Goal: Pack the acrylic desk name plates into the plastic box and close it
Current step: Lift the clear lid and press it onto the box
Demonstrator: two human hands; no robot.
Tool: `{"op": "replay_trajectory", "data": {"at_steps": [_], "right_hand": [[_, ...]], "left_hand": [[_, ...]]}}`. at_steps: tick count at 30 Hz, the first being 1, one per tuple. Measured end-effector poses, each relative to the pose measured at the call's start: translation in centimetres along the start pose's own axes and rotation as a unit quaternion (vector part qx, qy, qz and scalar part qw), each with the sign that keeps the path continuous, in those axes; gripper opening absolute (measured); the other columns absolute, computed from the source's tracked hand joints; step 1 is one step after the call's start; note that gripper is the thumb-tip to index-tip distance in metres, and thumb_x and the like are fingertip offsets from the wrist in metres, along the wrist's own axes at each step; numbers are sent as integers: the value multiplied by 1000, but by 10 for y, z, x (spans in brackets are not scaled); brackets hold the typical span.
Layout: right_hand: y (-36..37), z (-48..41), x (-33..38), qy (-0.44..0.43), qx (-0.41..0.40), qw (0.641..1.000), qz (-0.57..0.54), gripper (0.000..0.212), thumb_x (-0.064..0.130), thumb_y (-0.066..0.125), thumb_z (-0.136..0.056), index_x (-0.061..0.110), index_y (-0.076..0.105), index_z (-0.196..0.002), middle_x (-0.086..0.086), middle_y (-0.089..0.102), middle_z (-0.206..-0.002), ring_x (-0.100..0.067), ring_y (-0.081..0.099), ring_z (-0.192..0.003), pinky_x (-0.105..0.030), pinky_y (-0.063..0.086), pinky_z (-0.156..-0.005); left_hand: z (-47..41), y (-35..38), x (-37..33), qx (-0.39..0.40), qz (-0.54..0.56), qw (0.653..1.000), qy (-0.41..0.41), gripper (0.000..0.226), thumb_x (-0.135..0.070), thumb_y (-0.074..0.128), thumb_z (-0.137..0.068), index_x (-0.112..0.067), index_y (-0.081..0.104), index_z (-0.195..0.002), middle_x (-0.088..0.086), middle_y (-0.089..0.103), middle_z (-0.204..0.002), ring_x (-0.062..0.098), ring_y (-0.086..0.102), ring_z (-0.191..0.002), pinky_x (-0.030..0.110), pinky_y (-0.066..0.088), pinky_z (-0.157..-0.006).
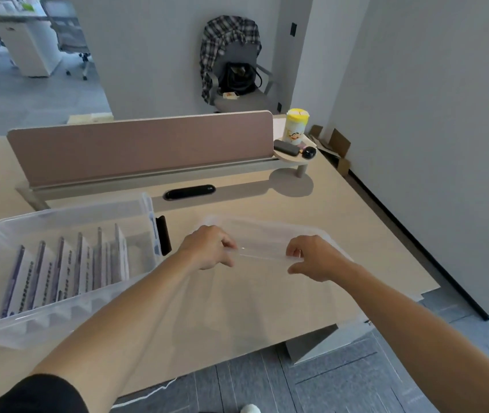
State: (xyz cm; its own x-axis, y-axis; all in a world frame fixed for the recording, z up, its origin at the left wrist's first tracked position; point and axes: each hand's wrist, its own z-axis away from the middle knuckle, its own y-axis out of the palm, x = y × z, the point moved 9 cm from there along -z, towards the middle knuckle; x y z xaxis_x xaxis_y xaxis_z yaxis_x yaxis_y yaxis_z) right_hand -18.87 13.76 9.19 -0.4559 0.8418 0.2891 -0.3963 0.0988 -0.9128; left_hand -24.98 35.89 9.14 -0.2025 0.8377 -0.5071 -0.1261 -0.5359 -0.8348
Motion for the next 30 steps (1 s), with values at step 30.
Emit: {"op": "replay_trajectory", "data": {"at_steps": [30], "right_hand": [[121,-73,428,-294,13,951,98,35,30,68,-92,17,60,-123,-2,55,-125,-22,51,-114,-33,47,-94]], "left_hand": [[225,-144,350,-161,14,971,-175,27,-33,88,-65,-28,77,-89,-15,52,-81,11,57,-84,25,38,-66]]}}
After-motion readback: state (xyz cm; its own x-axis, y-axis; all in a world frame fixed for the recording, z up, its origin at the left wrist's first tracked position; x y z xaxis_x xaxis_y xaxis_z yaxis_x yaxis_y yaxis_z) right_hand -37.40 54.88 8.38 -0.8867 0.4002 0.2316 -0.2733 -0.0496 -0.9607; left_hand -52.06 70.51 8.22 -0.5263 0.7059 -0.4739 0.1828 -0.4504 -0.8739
